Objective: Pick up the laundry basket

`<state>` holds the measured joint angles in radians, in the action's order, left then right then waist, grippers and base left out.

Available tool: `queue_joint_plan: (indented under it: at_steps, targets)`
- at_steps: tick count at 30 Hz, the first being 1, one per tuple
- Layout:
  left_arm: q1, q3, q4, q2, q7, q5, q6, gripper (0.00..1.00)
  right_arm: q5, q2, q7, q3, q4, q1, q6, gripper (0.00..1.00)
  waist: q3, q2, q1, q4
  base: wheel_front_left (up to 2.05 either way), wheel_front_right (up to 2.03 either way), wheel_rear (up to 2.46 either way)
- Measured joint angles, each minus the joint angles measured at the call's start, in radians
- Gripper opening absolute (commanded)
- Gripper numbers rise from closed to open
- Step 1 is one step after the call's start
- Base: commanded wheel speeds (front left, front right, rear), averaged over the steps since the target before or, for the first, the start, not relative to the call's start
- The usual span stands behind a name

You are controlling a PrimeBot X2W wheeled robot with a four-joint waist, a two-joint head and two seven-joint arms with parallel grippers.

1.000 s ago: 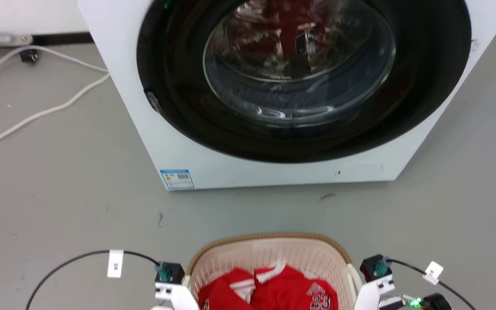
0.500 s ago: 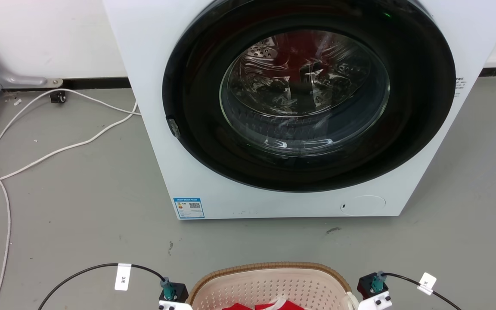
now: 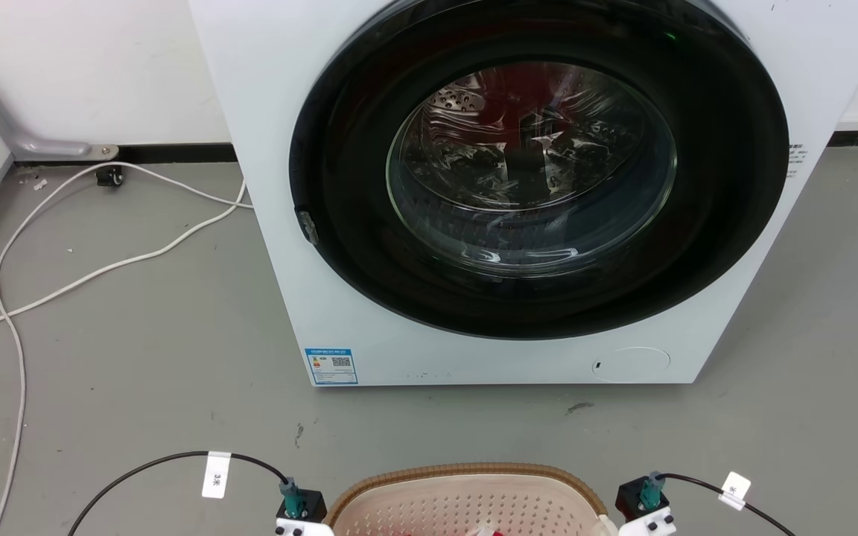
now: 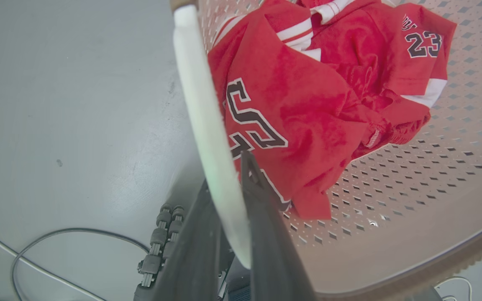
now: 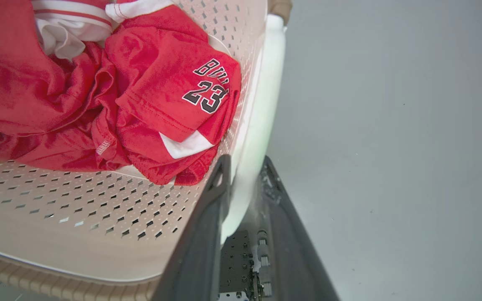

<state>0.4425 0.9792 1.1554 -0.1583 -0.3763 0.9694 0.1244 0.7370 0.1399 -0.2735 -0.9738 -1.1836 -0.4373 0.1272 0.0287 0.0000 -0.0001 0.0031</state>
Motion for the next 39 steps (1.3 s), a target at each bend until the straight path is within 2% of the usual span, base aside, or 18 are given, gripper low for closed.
queue_joint_plan:
  at_steps: [15, 39]
  targets:
    - [0.015, 0.069, 0.007, -0.009, 0.003, 0.066, 0.000, 0.00, 0.104, 0.004, 0.009, -0.100, -0.011, -0.022, 0.000, 0.00, -0.003, 0.0000, 0.0002, 0.003, 0.00, 0.00, 0.00]
    - [0.028, 0.141, 0.016, -0.015, 0.028, 0.144, 0.000, 0.00, 0.204, 0.007, 0.024, -0.202, -0.027, -0.042, 0.000, 0.00, -0.002, 0.0000, 0.0002, -0.002, 0.00, 0.00, 0.00]
